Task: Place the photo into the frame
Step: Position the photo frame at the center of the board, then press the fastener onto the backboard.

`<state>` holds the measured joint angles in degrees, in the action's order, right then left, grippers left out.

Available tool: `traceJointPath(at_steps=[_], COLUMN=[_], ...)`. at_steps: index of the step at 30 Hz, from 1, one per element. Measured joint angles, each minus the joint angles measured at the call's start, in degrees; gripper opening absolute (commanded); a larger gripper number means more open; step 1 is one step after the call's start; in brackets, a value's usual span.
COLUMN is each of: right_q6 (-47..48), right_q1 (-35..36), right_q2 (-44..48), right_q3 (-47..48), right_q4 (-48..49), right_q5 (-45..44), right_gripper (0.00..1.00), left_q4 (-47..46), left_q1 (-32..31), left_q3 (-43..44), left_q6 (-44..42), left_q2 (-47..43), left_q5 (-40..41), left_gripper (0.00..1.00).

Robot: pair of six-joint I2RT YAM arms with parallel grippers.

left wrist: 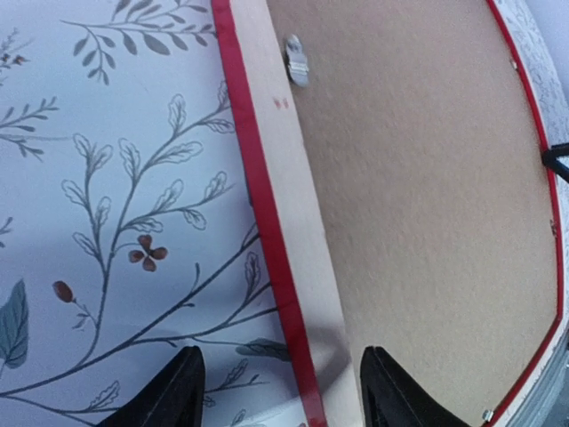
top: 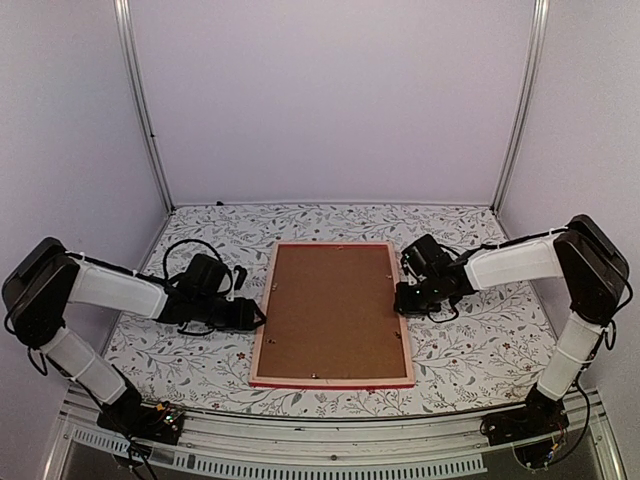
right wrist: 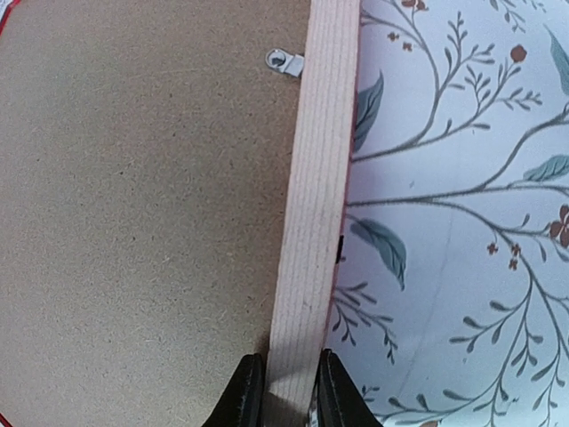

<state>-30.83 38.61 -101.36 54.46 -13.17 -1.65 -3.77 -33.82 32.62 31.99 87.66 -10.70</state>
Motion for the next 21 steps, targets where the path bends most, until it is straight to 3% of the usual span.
traceJointPath(at_steps=[4, 10, 21], right_q6=[-0.20, 0.24, 1.14], right_q1=[1.33, 1.88, 1.88], right_q2=[1.86, 2.08, 1.86], right_q3=[-1.51, -1.18, -0.39], right_q4=[-1.68, -2.99, -4.42], right_q5=[0.61, 0.90, 1.36], right_gripper=[0.22, 0.22, 0.23], left_q4=[3.52, 8.31, 10.40], left_q1=[-0.04, -0.02, -0.04], left_q3=[2.60, 14.43, 22.56], left_q6=[-1.22, -5.68, -8.90], left_q2=[0.61, 8.74, 17.31], left_q5=[3.56, 8.28, 9.70], left_gripper=[0.72, 0.73, 0.54])
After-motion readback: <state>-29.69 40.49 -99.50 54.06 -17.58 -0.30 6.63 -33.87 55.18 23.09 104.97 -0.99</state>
